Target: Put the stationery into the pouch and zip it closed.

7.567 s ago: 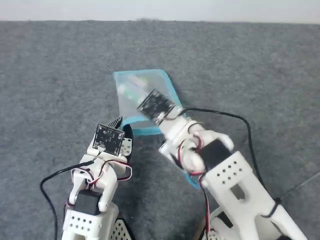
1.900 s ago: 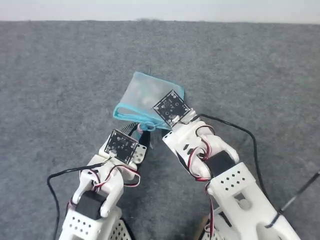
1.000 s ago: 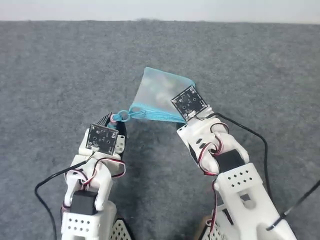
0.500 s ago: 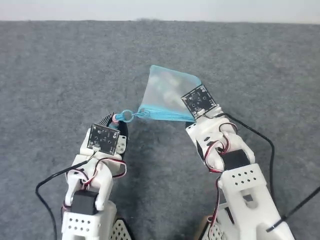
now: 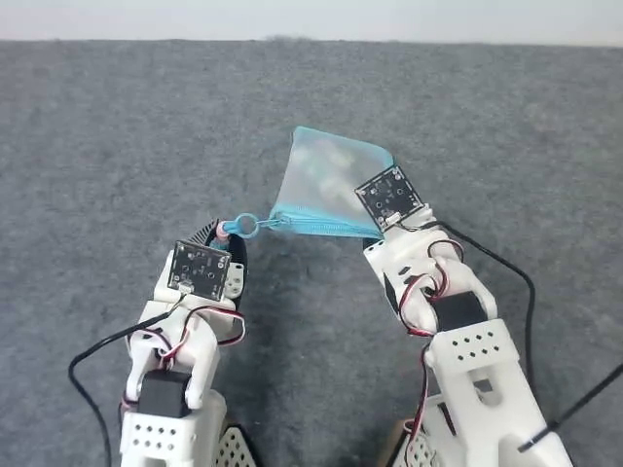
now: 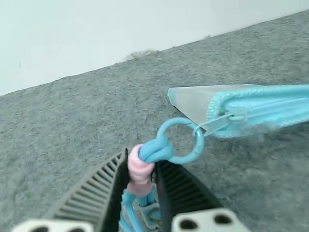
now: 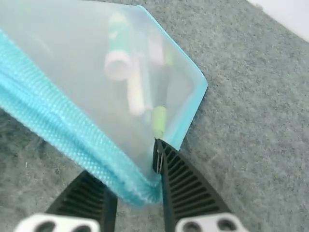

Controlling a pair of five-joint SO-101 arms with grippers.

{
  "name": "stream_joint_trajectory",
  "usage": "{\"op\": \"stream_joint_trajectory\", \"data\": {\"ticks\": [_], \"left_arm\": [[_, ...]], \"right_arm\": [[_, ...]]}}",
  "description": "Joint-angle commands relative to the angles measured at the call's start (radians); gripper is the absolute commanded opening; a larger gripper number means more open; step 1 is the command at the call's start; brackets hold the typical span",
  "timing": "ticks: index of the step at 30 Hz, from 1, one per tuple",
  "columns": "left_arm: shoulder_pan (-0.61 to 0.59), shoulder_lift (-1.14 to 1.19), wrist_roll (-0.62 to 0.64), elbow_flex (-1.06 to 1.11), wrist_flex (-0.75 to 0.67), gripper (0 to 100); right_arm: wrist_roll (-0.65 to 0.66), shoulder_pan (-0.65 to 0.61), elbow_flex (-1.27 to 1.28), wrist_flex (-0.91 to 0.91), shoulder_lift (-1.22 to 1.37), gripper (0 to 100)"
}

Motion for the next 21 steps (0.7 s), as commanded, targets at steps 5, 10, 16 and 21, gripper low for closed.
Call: {"op": "stream_joint_trajectory", "data": {"ticks": [5, 10, 16, 21], "left_arm": [[-0.058, -0.009, -0.011, -0.002, -0.035, 1], [-0.040, -0.009, -0.005, -0.001, -0.034, 12], [-0.038, -0.009, -0.005, 0.004, -0.034, 19], [0.002, -0.009, -0.005, 0.024, -0.034, 19]], "right_arm": [[0.008, 0.073, 0.005, 0.001, -0.015, 0.6], [0.005, 0.042, 0.005, 0.004, -0.016, 0.6], [0.003, 0.042, 0.005, 0.005, -0.016, 8.4], [0.002, 0.028, 0.006, 0.038, -0.022, 20.6]]}}
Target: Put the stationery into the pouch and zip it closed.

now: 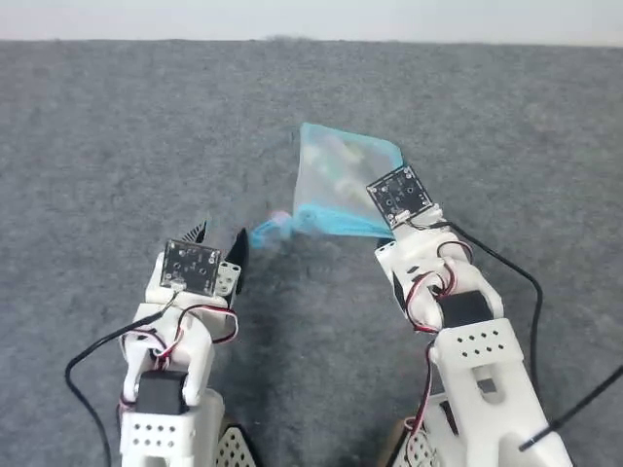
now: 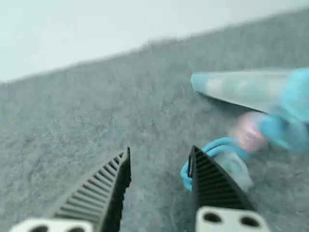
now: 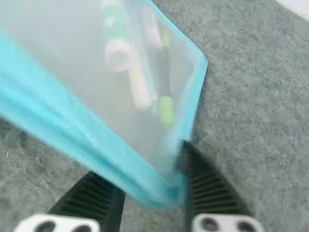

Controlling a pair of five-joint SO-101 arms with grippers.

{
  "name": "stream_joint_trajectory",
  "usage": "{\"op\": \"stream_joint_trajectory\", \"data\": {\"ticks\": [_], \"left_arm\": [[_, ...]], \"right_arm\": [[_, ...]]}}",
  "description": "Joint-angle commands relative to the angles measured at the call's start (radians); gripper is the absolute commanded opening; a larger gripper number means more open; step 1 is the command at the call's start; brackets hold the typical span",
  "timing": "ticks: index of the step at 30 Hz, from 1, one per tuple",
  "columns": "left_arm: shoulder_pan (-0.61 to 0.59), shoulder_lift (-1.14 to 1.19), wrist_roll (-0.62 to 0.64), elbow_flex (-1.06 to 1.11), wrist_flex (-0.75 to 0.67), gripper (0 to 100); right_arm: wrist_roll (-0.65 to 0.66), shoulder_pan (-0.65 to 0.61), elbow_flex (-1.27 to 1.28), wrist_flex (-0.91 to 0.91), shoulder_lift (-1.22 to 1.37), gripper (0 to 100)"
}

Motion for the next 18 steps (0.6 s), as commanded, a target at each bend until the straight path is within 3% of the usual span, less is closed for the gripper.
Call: {"op": "stream_joint_trajectory", "data": {"ticks": [1, 9, 14, 18], "left_arm": [[0.048, -0.008, -0.003, 0.001, -0.034, 19], [0.057, -0.008, -0.006, 0.004, -0.034, 19], [0.057, -0.008, -0.006, 0.004, -0.035, 19], [0.057, -0.008, -0.006, 0.004, -0.035, 19]], "right_arm": [[-0.002, 0.005, -0.005, 0.016, -0.027, 20.1], [-0.003, 0.001, -0.012, 0.045, -0.030, 19.6], [-0.107, -0.016, -0.029, 0.154, -0.125, 28.4], [-0.094, -0.042, -0.029, 0.262, -0.259, 31.4]]}}
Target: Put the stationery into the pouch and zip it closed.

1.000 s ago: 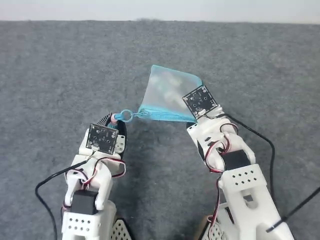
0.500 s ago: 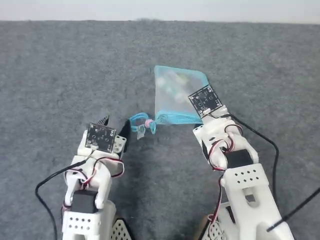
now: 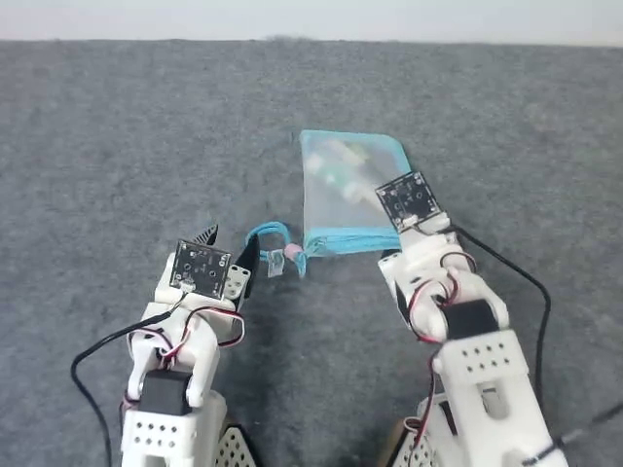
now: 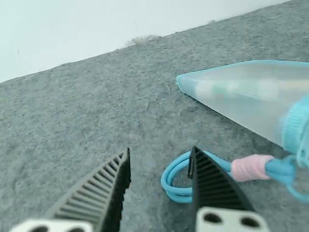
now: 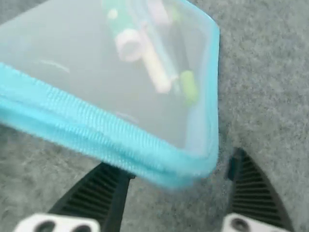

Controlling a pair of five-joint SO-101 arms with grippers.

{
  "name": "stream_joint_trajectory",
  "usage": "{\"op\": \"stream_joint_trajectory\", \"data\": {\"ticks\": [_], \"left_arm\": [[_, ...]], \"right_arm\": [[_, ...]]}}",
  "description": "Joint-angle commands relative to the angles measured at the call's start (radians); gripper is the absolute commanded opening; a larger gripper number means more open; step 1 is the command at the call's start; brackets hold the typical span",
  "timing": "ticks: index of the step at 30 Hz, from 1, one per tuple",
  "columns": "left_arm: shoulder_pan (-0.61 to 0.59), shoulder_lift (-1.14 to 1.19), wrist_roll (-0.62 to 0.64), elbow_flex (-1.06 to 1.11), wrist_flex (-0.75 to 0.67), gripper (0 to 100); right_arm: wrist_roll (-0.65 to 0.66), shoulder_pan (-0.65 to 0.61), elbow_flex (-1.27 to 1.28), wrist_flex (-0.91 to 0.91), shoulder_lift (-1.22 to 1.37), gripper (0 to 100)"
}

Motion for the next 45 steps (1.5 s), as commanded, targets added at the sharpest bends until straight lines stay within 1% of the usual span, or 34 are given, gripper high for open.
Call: {"op": "stream_joint_trajectory", "data": {"ticks": [1, 13, 23, 25, 29, 32, 38, 42, 45], "left_arm": [[0.003, -0.008, -0.006, -0.013, -0.035, 19], [0.002, -0.008, -0.008, -0.013, -0.035, 19], [0.002, -0.008, -0.005, -0.013, -0.035, 19], [0.002, -0.008, -0.003, -0.013, -0.035, 19], [0.002, -0.008, -0.003, -0.013, -0.035, 19], [0.000, -0.008, -0.003, -0.022, -0.029, 19], [-0.092, -0.008, 0.006, -0.065, -0.028, 17], [-0.127, -0.008, 0.106, -0.090, -0.028, 17], [-0.146, -0.008, 0.149, -0.097, -0.028, 19]], "right_arm": [[-0.008, -0.031, -0.032, 0.084, -0.142, 31.4], [-0.012, -0.035, -0.014, 0.189, -0.372, 31.4], [-0.008, -0.033, 0.029, 0.159, -0.417, 30.9], [-0.008, -0.033, 0.034, 0.157, -0.418, 26.9], [-0.008, -0.033, 0.041, 0.165, -0.418, 13.3], [-0.008, -0.033, 0.041, 0.166, -0.418, 6.2], [-0.006, -0.033, 0.055, 0.196, -0.420, 4.8], [-0.006, -0.033, 0.089, 0.232, -0.420, 4.8], [-0.006, -0.033, 0.118, 0.239, -0.420, 4.8]]}}
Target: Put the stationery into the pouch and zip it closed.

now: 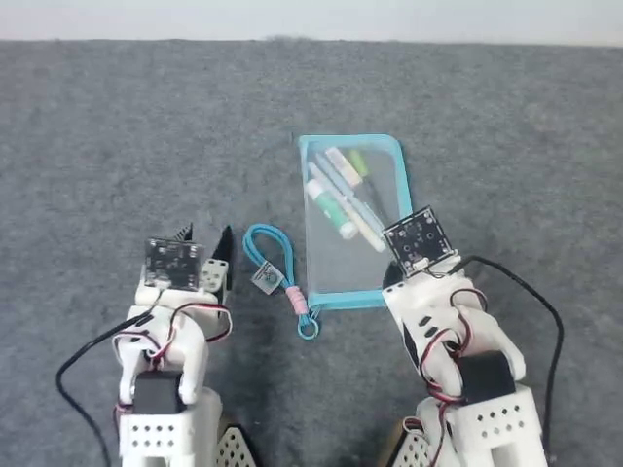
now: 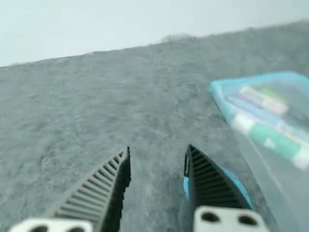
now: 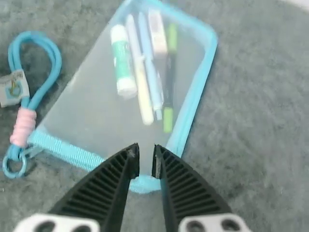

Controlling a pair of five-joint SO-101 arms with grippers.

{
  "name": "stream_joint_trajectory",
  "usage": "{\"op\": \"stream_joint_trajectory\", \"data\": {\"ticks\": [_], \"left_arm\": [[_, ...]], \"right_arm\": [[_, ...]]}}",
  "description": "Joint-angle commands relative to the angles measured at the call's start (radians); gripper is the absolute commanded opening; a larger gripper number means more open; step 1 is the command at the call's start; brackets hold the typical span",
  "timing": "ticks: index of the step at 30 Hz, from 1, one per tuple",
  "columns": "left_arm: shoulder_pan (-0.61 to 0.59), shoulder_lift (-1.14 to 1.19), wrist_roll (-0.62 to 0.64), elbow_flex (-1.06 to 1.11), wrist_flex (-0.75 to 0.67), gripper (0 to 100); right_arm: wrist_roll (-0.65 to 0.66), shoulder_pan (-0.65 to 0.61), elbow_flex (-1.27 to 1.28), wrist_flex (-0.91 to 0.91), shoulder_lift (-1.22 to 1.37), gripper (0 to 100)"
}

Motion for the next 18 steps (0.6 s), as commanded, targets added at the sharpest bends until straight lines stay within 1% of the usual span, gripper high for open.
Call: {"op": "stream_joint_trajectory", "data": {"ticks": [1, 6, 11, 12, 18], "left_arm": [[-0.032, -0.008, 0.080, -0.082, -0.028, 19], [-0.068, -0.008, 0.146, -0.113, -0.011, 19], [-0.066, -0.008, 0.158, -0.255, 0.196, 19], [-0.064, -0.008, 0.158, -0.269, 0.216, 19], [-0.061, -0.008, 0.158, -0.260, 0.212, 19]], "right_arm": [[-0.005, -0.002, 0.003, 0.007, -0.018, 4.8], [-0.005, -0.002, 0.002, 0.008, -0.018, 4.6], [-0.005, 0.007, -0.034, 0.102, -0.084, 4.4], [-0.006, 0.024, -0.034, 0.111, -0.119, 4.4], [-0.012, 0.174, 0.037, 0.137, -0.386, 4.4]]}}
